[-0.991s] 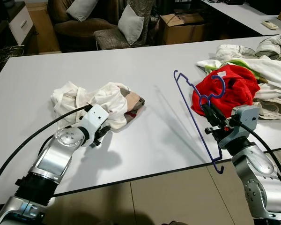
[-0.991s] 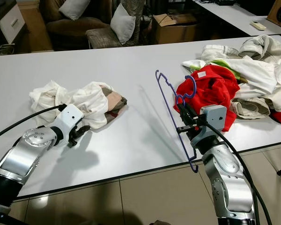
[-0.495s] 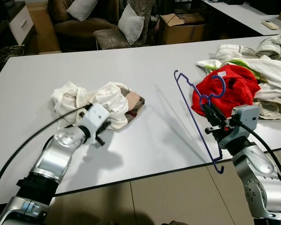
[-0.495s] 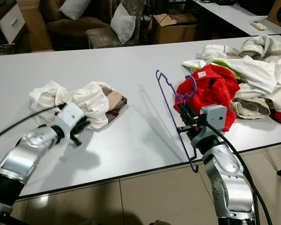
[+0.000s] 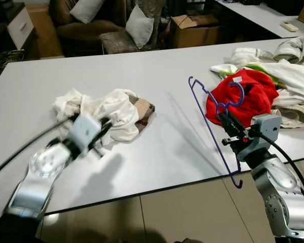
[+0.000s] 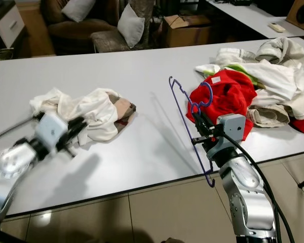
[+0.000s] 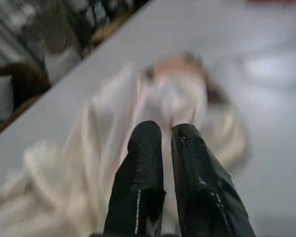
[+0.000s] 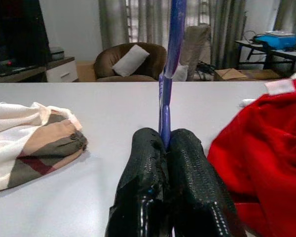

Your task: Hang hanger

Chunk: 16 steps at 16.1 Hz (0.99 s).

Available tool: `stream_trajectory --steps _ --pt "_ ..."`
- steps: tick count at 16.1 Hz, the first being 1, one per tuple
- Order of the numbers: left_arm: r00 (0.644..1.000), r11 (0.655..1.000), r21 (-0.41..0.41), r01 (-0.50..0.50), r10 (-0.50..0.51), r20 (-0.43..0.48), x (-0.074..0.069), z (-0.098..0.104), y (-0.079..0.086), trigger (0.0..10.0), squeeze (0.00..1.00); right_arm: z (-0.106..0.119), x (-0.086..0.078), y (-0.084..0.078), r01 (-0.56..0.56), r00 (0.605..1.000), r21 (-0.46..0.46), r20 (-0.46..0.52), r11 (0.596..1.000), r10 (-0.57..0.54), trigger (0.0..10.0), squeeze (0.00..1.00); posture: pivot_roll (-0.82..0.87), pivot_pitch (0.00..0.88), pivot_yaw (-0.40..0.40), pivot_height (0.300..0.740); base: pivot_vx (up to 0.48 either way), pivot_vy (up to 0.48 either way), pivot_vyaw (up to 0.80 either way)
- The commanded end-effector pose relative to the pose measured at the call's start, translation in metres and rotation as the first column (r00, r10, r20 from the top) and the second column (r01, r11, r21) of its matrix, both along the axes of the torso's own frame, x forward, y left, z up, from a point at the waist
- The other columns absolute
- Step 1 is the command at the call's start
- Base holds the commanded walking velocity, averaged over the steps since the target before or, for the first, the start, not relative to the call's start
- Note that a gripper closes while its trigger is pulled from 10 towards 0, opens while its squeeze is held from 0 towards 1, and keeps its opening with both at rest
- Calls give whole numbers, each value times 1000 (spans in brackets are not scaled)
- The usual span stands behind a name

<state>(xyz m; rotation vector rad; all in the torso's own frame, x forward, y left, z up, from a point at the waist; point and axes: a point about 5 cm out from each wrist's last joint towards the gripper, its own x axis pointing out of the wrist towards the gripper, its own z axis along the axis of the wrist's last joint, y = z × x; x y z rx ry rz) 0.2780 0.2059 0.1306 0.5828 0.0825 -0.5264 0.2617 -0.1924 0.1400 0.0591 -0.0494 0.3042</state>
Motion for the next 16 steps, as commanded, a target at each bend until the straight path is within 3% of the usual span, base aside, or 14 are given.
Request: stream_trajectory --steps 1,2,5,8,12,13,16 --pt "1000 999 35 -10 10 -6 0 -5 0 10000 1000 3 2 2 -12 1000 -1 15 1000 12 10000 0 -104 0 -3 740 0 0 0" --pt "999 999 -1 -32 32 -9 0 -6 -1 10000 1000 3 3 3 -20 1000 0 16 1000 20 10000 0 -101 0 -5 740 0 0 0" --pt "995 995 2 -99 99 -33 2 -17 1 10000 1000 3 4 5 -27 999 4 19 1000 26 10000 0 -97 0 -1 740 0 0 0" --pt "985 982 -127 -142 128 -112 4 -22 -5 10000 1000 0 3 8 -36 999 7 12 999 36 10000 0 -94 0 2 740 0 0 0" --pt "973 979 -80 -188 175 -148 10 -31 -6 10000 1000 -1 0 9 -33 999 11 11 999 33 10000 0 -108 0 18 740 0 0 0" --pt "971 977 -67 -202 192 -141 13 -32 -5 0 35 -1 -1 9 -31 999 8 11 999 31 10000 0 -112 0 21 740 0 0 0" --pt "967 972 -71 -225 214 -135 17 -31 -4 0 0 0 -2 6 -22 1000 6 12 1000 22 10000 0 -120 0 25 740 0 0 0"
